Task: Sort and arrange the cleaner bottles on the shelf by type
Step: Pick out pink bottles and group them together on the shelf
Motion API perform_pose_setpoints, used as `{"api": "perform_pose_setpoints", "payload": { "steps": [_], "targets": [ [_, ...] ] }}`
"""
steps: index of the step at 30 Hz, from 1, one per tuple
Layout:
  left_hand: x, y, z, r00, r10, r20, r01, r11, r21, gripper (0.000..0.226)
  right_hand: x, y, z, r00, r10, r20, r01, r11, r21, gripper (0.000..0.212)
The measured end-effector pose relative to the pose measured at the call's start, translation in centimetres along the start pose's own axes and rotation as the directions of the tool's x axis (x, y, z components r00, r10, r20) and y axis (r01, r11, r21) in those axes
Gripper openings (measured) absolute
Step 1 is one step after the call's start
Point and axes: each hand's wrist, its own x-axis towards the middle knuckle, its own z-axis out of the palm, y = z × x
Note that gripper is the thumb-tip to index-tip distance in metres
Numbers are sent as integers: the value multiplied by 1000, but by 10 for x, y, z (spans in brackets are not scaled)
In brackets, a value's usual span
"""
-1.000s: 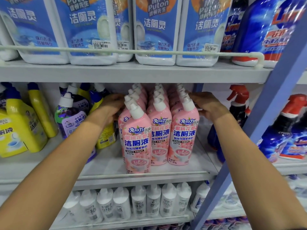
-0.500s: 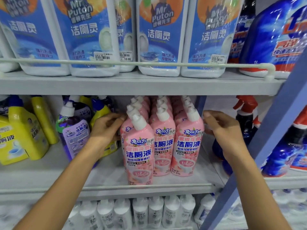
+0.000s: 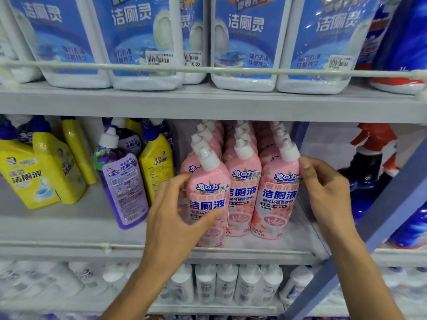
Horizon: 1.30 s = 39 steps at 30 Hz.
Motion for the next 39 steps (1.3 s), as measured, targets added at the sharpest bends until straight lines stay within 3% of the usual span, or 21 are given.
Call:
{"api": "perform_pose_setpoints", "payload": {
  "steps": [2, 4, 21, 33, 39],
  "targets": [
    [1, -6, 8, 1000, 1, 7, -2, 997, 74, 77, -1, 1, 2, 1000, -9, -13, 9, 1000, 11, 27],
    [3, -12, 10, 998, -58, 40, 56, 998, 41, 82, -1, 1, 2, 1000, -15, -14, 15, 1000, 20, 25],
    [6, -21, -9, 991, -72, 112, 87, 986, -143, 82, -7, 9, 6, 1000, 21, -19, -19, 994, 107, 21],
    [1, -26, -3, 992, -96, 77, 110, 973, -204, 81, -11, 13, 8, 996, 80, -46, -73, 987, 143, 37],
    [-3, -23, 4, 995, -90, 53, 100, 968, -231, 80, -19, 11, 7, 999, 47, 5, -48, 994, 102, 45]
  ]
}}
